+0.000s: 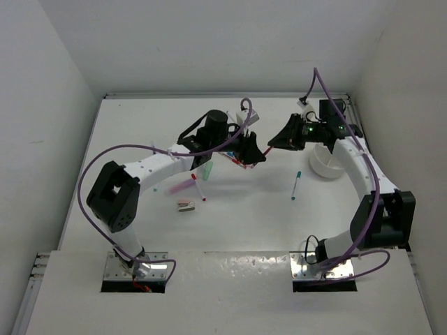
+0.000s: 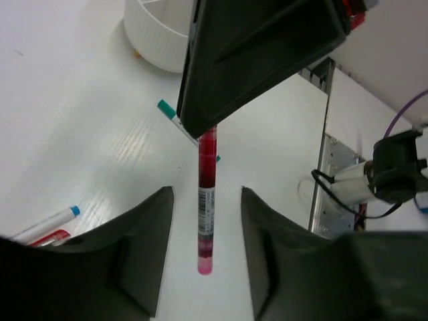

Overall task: Sort the stationery into containers
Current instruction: Pick up the pen from the center of the board, then place the pen in the storage box, then pick up the pen from the center of the board.

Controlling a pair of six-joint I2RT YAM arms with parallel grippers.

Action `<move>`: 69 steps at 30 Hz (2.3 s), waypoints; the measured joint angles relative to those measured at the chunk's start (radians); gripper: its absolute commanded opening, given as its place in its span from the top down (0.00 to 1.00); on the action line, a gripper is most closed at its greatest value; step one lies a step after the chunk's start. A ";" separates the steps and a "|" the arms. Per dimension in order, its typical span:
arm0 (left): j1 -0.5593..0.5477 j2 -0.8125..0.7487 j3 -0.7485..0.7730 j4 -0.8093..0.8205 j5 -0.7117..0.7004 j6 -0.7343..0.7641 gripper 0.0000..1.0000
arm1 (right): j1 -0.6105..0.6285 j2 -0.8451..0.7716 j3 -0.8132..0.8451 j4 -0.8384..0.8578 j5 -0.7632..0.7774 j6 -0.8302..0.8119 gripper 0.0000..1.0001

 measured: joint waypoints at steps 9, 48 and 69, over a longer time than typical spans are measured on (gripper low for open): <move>0.024 -0.027 0.002 -0.182 -0.212 0.102 0.00 | -0.167 -0.070 0.088 -0.122 0.183 -0.264 1.00; 0.120 0.195 0.219 -0.538 -0.412 0.587 0.26 | -0.464 0.052 0.113 -0.003 0.558 -0.550 0.47; 0.216 0.537 0.526 -0.531 -0.310 0.785 0.65 | -0.445 -0.099 0.113 -0.064 0.426 -0.482 0.50</move>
